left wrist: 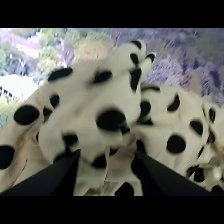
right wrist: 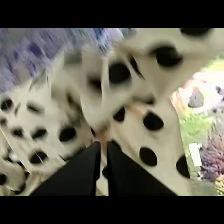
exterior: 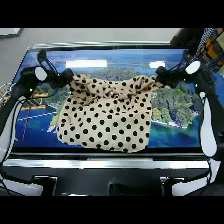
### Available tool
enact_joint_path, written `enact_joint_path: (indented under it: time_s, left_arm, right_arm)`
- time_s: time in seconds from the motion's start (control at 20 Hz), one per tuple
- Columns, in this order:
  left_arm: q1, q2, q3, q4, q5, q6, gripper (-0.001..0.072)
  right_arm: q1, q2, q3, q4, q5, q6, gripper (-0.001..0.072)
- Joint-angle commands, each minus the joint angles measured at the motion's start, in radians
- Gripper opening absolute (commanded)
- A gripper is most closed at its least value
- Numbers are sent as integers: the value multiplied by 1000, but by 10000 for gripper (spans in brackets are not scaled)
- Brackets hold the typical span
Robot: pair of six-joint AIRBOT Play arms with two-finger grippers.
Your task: Fold the clothes and pants, and hang the long-sleeved shirts on hangers.
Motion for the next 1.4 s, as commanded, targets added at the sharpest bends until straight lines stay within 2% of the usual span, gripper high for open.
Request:
enact_joint_path:
  time_s: [0.0, 0.05, 0.1, 0.15, 0.35, 0.45, 0.6, 0.7, 0.9, 1.05, 1.25, 1.3, 1.35]
  left_arm:
    - [20, -43, 4, -57, -158, 71, 615]
    - [33, -29, 4, -61, -185, 72, 706]
    - [56, -8, 4, -69, -220, 73, 719]
    - [86, 19, 3, -72, -263, 77, 719]
    - [224, 149, -51, -84, -398, 250, 719]
    - [301, 231, -166, -164, -385, 344, 719]
    - [389, 314, -389, -301, -345, 476, 718]
    - [409, 324, -494, -315, -335, 504, 716]
    - [406, 320, -583, -314, -303, 561, 715]
    - [407, 321, -586, -286, -290, 570, 715]
    - [406, 320, -586, -236, -285, 569, 716]
    - [406, 320, -586, -236, -286, 566, 716]
    - [406, 320, -586, -238, -285, 566, 717]
  right_arm:
    - [0, -41, 1, 25, 101, -72, 241]
    - [-3, -24, 1, 22, 126, -88, 434]
    - [-10, -1, 1, 23, 160, -120, 571]
    - [-24, 29, 1, 18, 210, -169, 595]
    - [-134, 145, -8, -50, 467, -327, 595]
    - [-219, 203, -100, 9, 505, -337, 596]
    - [-280, 296, -376, 45, 494, -371, 620]
    - [-269, 328, -554, 59, 441, -376, 661]
    - [-183, 330, -788, 131, 285, -414, 660]
    - [-117, 304, -841, 141, 189, -413, 659]
    - [-69, 219, -845, 190, 159, -413, 656]
    - [-57, 201, -845, 212, 156, -414, 651]
    - [-48, 193, -845, 241, 154, -425, 555]
